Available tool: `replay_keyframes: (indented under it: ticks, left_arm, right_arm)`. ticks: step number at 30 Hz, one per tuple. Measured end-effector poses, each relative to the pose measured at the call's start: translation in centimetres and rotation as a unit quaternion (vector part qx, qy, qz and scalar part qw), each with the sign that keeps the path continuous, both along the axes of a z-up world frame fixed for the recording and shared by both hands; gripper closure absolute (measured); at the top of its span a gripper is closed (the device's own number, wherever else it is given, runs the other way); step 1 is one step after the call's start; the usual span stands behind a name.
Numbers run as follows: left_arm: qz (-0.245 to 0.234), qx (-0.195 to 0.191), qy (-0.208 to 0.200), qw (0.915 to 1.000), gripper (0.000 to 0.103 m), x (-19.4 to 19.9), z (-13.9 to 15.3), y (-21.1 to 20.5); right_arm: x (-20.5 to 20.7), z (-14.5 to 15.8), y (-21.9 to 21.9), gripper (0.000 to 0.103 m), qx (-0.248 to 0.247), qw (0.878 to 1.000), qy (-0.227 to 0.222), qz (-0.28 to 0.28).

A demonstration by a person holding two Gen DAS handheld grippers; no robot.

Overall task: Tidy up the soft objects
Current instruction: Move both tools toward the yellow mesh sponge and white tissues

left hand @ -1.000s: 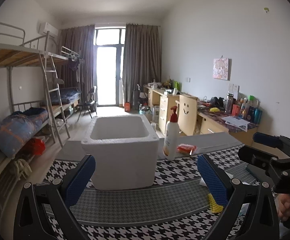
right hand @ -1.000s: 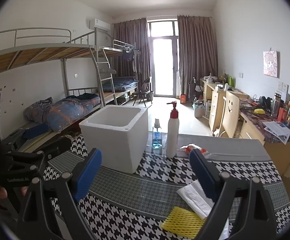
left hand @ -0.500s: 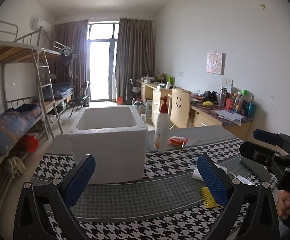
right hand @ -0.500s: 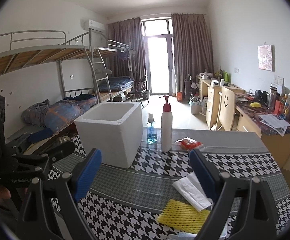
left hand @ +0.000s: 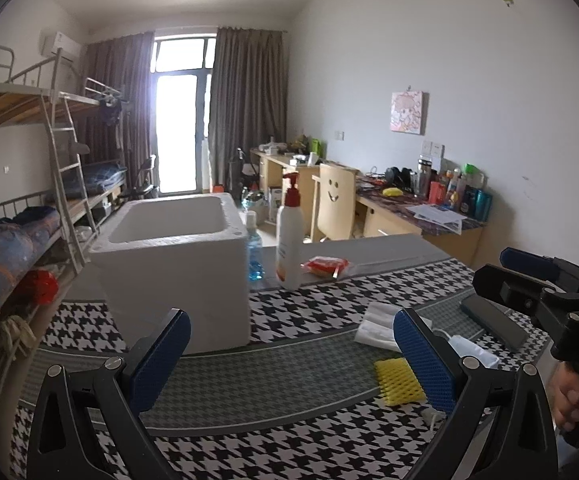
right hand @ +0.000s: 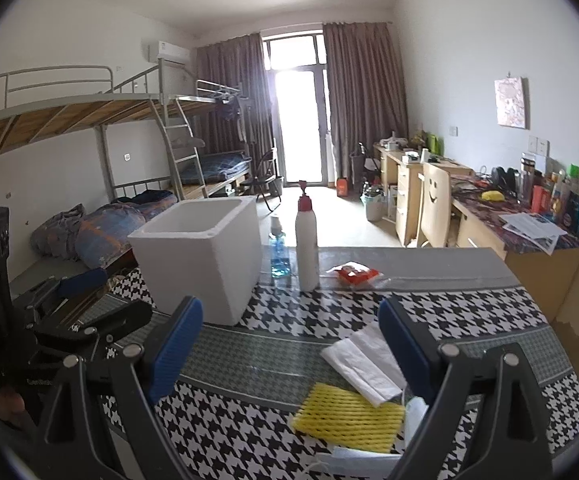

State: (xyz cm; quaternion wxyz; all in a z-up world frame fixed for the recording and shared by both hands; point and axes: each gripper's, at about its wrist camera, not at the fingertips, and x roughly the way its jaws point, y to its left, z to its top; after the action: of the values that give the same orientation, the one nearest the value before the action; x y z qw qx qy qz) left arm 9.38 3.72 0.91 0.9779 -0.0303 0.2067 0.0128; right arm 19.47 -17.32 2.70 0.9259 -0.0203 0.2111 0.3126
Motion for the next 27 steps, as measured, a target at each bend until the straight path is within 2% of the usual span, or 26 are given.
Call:
replay_keyframes:
  ticks: [27]
  left_arm:
    - [-0.072, 0.0, 0.032, 0.9969, 0.001, 1.9, -1.9, -4.9]
  right_arm:
    - [-0.3, -3.1, -5.3, 0.011, -0.004, 0.997, 0.027, -0.073]
